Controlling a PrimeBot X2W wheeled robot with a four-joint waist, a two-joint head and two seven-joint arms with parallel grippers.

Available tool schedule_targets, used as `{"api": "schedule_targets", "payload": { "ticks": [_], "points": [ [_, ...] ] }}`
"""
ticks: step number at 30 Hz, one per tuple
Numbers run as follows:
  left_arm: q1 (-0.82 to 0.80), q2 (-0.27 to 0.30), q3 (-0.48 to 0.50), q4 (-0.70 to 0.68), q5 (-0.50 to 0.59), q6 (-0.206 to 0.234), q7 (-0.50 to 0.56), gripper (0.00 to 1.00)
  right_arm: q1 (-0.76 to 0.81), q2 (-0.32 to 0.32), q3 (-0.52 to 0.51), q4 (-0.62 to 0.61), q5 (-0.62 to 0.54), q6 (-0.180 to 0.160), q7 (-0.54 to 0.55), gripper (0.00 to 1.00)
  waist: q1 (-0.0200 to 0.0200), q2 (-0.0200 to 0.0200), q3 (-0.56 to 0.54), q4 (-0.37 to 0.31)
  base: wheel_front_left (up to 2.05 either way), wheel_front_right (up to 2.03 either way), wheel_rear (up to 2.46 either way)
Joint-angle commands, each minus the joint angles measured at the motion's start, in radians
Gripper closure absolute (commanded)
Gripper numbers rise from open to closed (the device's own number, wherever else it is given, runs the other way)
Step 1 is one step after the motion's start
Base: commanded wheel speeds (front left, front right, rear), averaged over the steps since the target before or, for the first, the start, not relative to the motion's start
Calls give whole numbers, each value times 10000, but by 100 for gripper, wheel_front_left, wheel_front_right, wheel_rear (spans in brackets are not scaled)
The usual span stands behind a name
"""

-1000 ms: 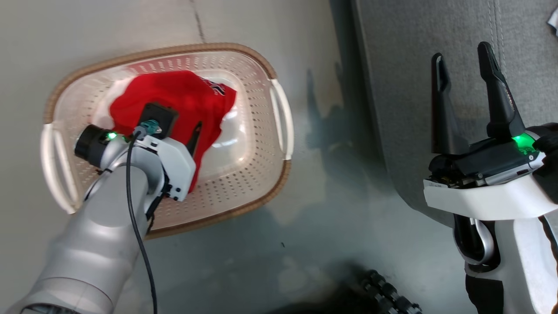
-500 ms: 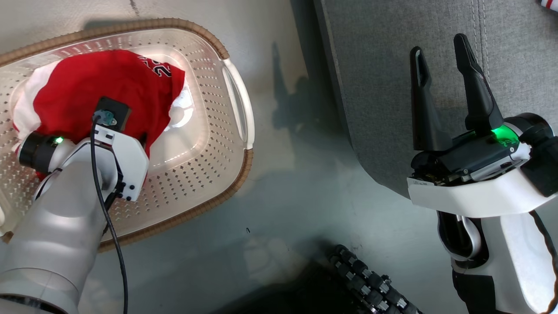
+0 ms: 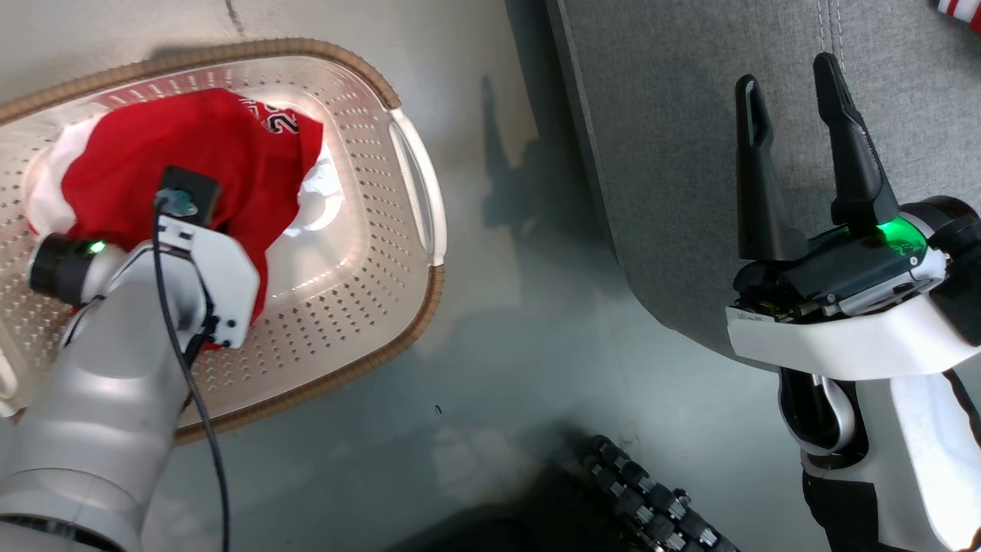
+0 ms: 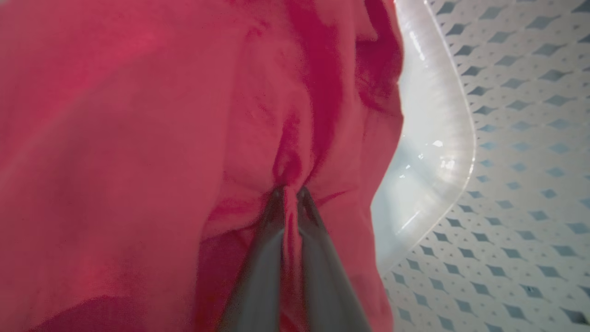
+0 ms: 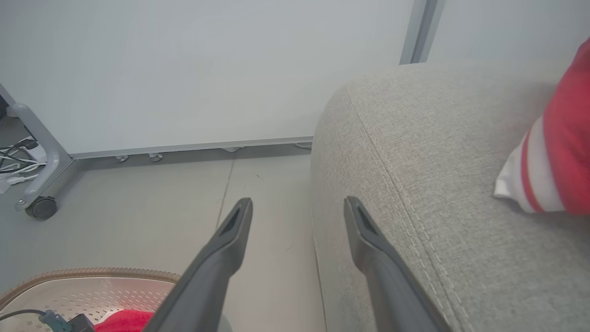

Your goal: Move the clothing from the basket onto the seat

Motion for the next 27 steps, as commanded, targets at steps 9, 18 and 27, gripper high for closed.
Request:
{"api": "schedule_targets", "payload": {
  "ticks": [9, 18, 27],
  "points": [
    [458, -828, -236, -477, -190, -302, -2061, 100, 346, -26, -301, 342, -607, 6, -75, 0, 0, 0, -1682, 1068, 0, 0, 0],
    [1438, -1451, -335, -1574, -679, -413, -3085, 100, 769, -32, -464, 818, -1051, 6, -28, 0, 0, 0, -3433, 2149, 0, 0, 0],
    [3149, -1428, 352, -4755, -919, -287, -3117, 100, 1283, -35, -759, 952, -1313, 6, 503, 0, 0, 0, -5161, 3003, 0, 0, 0]
  ]
}}
